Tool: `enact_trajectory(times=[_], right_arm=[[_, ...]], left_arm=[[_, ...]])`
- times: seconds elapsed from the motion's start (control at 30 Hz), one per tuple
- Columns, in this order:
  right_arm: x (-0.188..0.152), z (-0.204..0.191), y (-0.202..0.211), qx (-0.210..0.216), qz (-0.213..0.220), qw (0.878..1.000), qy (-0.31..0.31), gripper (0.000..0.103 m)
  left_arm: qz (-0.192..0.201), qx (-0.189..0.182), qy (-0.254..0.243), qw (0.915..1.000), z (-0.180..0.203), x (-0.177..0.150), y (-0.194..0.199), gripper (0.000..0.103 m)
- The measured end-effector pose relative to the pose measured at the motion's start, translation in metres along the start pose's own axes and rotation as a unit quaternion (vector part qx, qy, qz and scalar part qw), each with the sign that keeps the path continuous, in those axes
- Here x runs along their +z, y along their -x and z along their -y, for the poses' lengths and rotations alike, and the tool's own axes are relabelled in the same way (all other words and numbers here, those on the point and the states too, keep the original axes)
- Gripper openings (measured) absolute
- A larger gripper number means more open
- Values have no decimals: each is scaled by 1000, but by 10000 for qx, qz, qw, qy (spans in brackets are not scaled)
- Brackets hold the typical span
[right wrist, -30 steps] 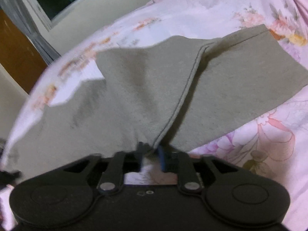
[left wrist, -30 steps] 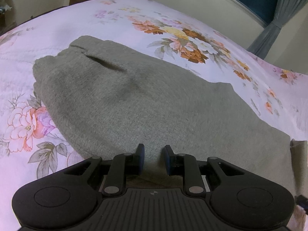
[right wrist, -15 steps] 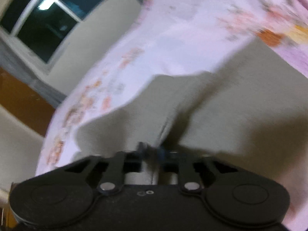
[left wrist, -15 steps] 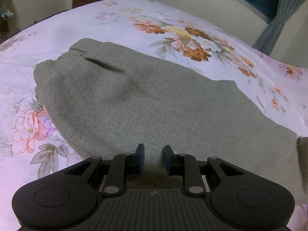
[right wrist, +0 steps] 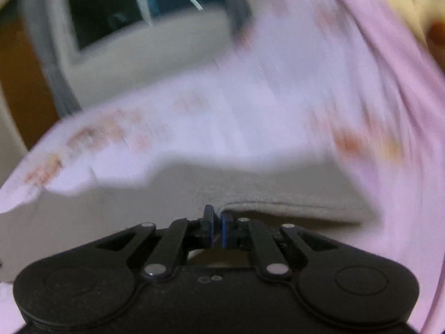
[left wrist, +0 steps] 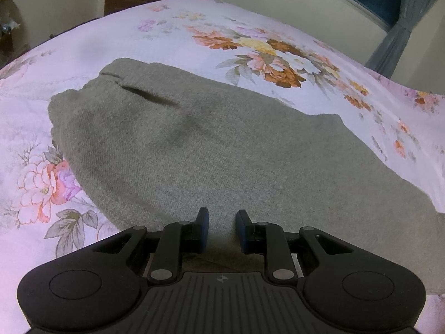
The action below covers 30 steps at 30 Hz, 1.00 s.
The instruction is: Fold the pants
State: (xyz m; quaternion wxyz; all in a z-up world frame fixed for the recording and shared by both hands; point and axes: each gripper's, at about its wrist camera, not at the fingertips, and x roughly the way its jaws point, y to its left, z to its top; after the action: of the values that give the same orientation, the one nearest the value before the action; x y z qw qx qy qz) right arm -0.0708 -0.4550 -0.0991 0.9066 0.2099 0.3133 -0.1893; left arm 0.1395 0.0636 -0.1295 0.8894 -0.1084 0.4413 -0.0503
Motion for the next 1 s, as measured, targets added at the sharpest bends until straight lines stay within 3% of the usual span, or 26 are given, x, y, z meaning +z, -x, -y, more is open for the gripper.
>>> enact_trajectory(times=[0.13, 0.2, 0.27, 0.37, 0.47, 0.53, 0.57, 0.6, 0.7, 0.77, 0.8, 0.87, 0.93, 1.0], right_arm=[[-4, 13, -3, 143, -154, 9987, -472, 11], [1, 25, 5, 235, -61, 9960, -854, 34], [5, 44, 11, 428, 13, 9894, -1385, 43], [7, 74, 10, 690, 16, 9715, -2268, 42], [7, 91, 1, 723, 55, 9595, -2721, 39], [10, 95, -8, 646, 40, 9580, -2793, 30], [13, 94, -12, 524, 62, 9583, -2808, 17], [16, 92, -14, 416, 100, 9600, -2767, 6], [38, 75, -12, 199, 358, 9765, -2114, 6], [55, 51, 10, 220, 884, 9872, -1311, 6], [60, 35, 27, 297, 1292, 9884, -742, 6], [59, 18, 46, 187, 1647, 9862, 21, 6], [51, 29, 39, 21, 1327, 9911, -37, 6], [38, 51, 17, -267, 695, 9965, -374, 6]], left_arm=[[-3, 18, -22, 10000, 1, 0, 0, 23], [6, 29, -30, 10000, 1, 0, 0, 23], [18, 55, -57, 10000, 2, 0, 0, 23], [27, 98, -92, 9999, 4, 0, 0, 23], [21, 146, -112, 9998, 6, 0, -1, 23], [20, 172, -135, 9998, 7, 0, -2, 23], [23, 182, -141, 9997, 7, 0, -2, 23], [27, 191, -146, 9997, 7, 0, -3, 23], [37, 229, -210, 9995, 10, -1, -3, 23], [37, 249, -275, 9993, 11, -1, -2, 23], [39, 255, -288, 9993, 11, -1, -2, 23], [48, 265, -307, 9992, 11, -1, -3, 23], [54, 267, -287, 9992, 11, -1, -3, 23], [51, 273, -293, 9992, 11, -1, -3, 23]])
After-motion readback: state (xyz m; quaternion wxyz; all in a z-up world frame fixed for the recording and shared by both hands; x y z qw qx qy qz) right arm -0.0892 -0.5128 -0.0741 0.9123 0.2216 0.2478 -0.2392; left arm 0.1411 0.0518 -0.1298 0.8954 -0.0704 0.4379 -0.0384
